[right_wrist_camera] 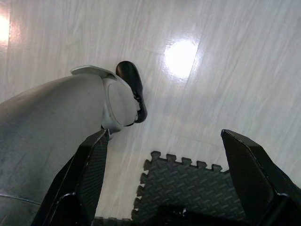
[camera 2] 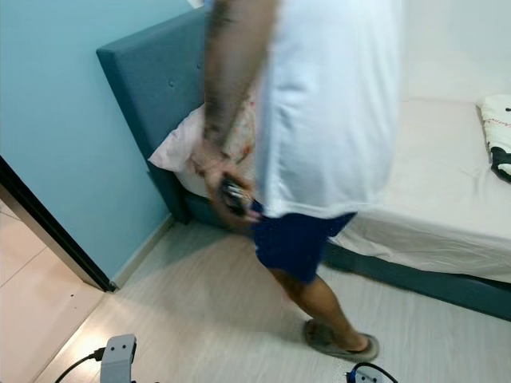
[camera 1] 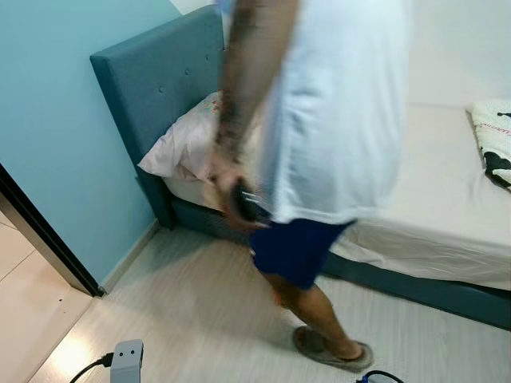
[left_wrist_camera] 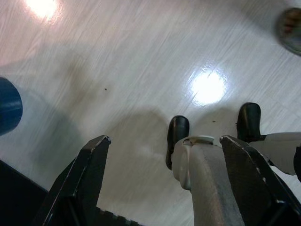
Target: Clean up the room
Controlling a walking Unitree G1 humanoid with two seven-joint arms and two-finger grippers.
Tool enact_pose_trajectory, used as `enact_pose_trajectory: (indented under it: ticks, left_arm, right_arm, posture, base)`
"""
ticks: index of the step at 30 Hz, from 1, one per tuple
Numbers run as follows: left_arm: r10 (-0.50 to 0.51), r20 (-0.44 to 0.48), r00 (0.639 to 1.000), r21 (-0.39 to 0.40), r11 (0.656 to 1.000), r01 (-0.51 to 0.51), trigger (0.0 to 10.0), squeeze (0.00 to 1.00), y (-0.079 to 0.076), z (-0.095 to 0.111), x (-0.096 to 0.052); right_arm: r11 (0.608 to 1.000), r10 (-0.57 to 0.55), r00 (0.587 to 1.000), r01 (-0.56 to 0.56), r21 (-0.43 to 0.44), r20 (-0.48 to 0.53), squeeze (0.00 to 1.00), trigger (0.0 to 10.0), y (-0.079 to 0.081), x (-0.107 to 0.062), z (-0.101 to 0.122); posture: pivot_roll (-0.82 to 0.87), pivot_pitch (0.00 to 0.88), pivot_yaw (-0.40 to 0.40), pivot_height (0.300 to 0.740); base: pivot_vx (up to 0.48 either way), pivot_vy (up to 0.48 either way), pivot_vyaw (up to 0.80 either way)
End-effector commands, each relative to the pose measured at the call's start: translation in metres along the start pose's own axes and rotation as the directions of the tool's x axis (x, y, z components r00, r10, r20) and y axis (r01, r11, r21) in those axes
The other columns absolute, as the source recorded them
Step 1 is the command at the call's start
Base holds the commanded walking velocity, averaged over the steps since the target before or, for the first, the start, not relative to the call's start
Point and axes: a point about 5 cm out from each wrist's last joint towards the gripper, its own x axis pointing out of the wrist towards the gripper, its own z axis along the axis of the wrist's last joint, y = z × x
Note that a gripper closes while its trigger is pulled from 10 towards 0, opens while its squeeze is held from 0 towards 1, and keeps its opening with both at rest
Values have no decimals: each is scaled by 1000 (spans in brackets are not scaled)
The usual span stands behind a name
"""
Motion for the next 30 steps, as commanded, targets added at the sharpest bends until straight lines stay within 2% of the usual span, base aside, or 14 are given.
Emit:
enact_pose_trajectory:
  ticks: [1, 7, 9, 10, 11, 13, 17, 20, 23, 24, 25, 28, 30]
  left_arm:
    - [12, -13, 1000, -1, 1000, -12, 10000, 0, 7, -3, -1]
    - [9, -13, 1000, -4, 1000, -9, 10000, 0, 6, -3, -1]
    - [7, -14, 1000, -5, 1000, -7, 10000, 0, 6, -3, -1]
    - [5, -14, 1000, -6, 1000, -6, 10000, 0, 6, -3, -1]
    - [5, -14, 1000, -6, 1000, -6, 10000, 0, 6, -3, -1]
    - [3, -15, 1000, -6, 1000, -3, 10000, 0, 5, -3, -1]
    - [0, -16, 1000, -4, 1000, 0, 10000, 0, 5, -3, -1]
    - [-1, -16, 1000, -4, 1000, 1, 10000, 0, 4, -3, -1]
    - [-3, -16, 1000, -3, 1000, 2, 10000, 0, 4, -4, -1]
    - [-3, -17, 1000, -3, 1000, 3, 10000, 0, 4, -4, -1]
    - [-3, -17, 1000, -3, 1000, 3, 10000, 0, 4, -4, -1]
    - [-4, -17, 1000, -1, 1000, 4, 10000, 0, 4, -4, -1]
    - [-4, -17, 1000, -1, 1000, 4, 10000, 0, 4, -4, -1]
  right_arm:
    - [996, 86, 996, -86, -6, -17, 0, 10000, 34, 2, -2]
    - [996, 86, 996, -86, -6, -18, 0, 10000, 36, 1, -3]
    - [997, 82, 996, -82, -5, -18, 0, 10000, 32, 1, -3]
    - [998, 70, 997, -70, -4, -17, 0, 10000, 18, 1, -3]
    - [998, 70, 997, -70, -4, -17, 0, 10000, 18, 1, -3]
    - [999, 49, 999, -49, -2, -18, 0, 10000, -5, -1, -4]
    - [999, 41, 999, -41, 0, -23, 0, 10000, -14, -3, -9]
    - [999, 42, 999, -42, 1, -28, 0, 10000, -13, -4, -14]
    - [999, 47, 998, -47, 0, -38, 0, 10000, -5, -5, -23]
    - [998, 56, 997, -57, -17, -53, 0, 10000, 5, -4, -28]
    - [998, 56, 997, -57, -17, -53, 0, 10000, 5, -4, -28]
    - [998, 66, 996, -67, -16, -60, 0, 10000, 13, -3, -27]
    - [998, 66, 996, -67, -16, -60, 0, 10000, 13, -3, -27]
  posture:
    - [-87, 99, 59, 740]
    - [-89, 100, 59, 740]
    - [-92, 102, 60, 740]
    - [-93, 102, 60, 740]
    - [-93, 102, 60, 740]
    - [-93, 103, 60, 740]
    - [-96, 105, 61, 740]
    - [-97, 106, 61, 740]
    - [-97, 106, 60, 740]
    - [-96, 106, 59, 740]
    - [-96, 106, 59, 740]
    - [-96, 105, 59, 740]
    - [-96, 105, 59, 740]
  base:
    - [0, 0, 0]
    - [0, 0, 0]
    - [0, 0, 0]
    - [0, 0, 0]
    - [0, 0, 0]
    - [0, 0, 0]
    - [0, 0, 0]
    - [0, 0, 0]
    - [0, 0, 0]
    - [0, 0, 0]
    - [0, 0, 0]
    - [0, 0, -756]
    - [0, 0, -756]
